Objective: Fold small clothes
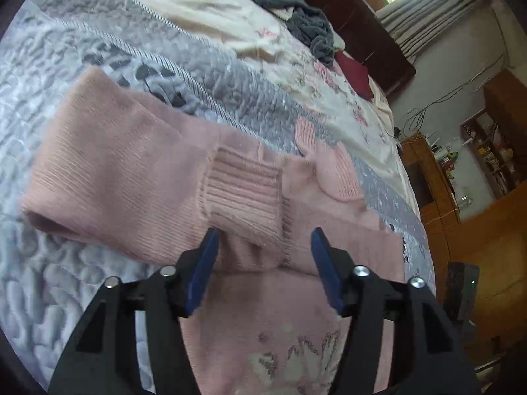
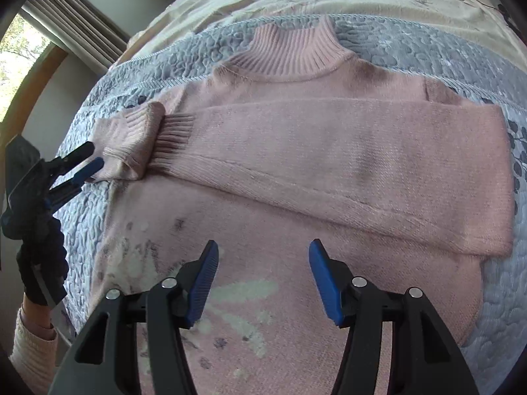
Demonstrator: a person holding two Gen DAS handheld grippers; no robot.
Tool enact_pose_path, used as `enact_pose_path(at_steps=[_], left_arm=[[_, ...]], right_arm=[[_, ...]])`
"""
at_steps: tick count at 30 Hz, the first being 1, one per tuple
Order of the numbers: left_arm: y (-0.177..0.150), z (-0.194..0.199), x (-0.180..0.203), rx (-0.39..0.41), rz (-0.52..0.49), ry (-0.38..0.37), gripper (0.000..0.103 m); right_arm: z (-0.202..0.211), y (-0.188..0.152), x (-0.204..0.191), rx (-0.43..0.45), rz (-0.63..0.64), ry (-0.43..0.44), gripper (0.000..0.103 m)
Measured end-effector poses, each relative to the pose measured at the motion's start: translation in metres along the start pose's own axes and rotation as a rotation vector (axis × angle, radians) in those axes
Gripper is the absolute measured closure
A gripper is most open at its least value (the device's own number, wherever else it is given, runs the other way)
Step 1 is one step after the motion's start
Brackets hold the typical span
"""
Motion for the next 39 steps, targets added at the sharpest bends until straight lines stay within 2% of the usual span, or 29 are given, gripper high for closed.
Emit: enact_pose_path(at_steps=[1,4,5,10,16,17,18,19,21,23,26,31,39], left_arm=[[0.005,0.013,-0.007,0.016,-0.019,0.043,0.025],[0.018,0.033,-0.032,0.022,-0.058,0.181,0.025],[0.022,0.035,-0.041,0.01,-0.046,0.2,0.025],[0.024,0.027,-0.079,-0.041,0.017,0.234,0.025],[0.015,0.021,-0.088,-0.038,0.029,0.23,0.025],[0.014,0.021,-0.087,-0.038,0.021,0.231,0.025],[0.014,0.022,-0.086,-0.041,0.012,0.233,0.025],[0.014,0.023,-0.085,-0.044,0.004,0.236,0.025],[0.014,0.026,-0.082,-0.047,-0.007,0.242,0.025],[0.015,0.032,-0.078,-0.036,-0.007,0.241,0.025],[0.021,0.043,-0.067,0.004,-0.016,0.225,0.025],[0.035,0.038,-0.035,0.021,-0.065,0.188,0.025],[0.033,-0.012,0.019,-0.033,-0.135,0.112,0.025]], right_arm=[[-0.001,0.005,-0.009,-0.006,-0.004,0.024,0.043],[-0.01,0.021,-0.044,-0.022,0.006,0.092,0.04],[-0.015,0.026,-0.058,-0.031,0.015,0.105,0.039],[-0.056,0.047,-0.119,-0.109,0.012,0.193,0.039],[-0.11,0.061,-0.149,-0.188,-0.03,0.18,0.041],[-0.116,0.061,-0.151,-0.202,-0.036,0.187,0.051],[-0.121,0.059,-0.153,-0.217,-0.036,0.196,0.069],[-0.122,0.058,-0.154,-0.218,-0.032,0.194,0.073],[-0.116,0.056,-0.158,-0.18,0.008,0.209,0.089],[-0.101,0.055,-0.161,-0.155,0.04,0.232,0.091],[-0.061,0.055,-0.155,-0.095,0.063,0.292,0.091],[-0.004,0.063,-0.114,-0.006,0.032,0.304,0.091],[0.027,0.071,-0.028,0.071,-0.04,0.186,0.091]])
Point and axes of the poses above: each gripper's, at about its wrist camera, not at the fingertips, and z roughly against the way its jaws point, x to its right, y to its top, the point moved 3 cm from there along -z, roughly the way its jaws point, and after that the axes turned 15 degrees about -z, right-handed, at the moved point
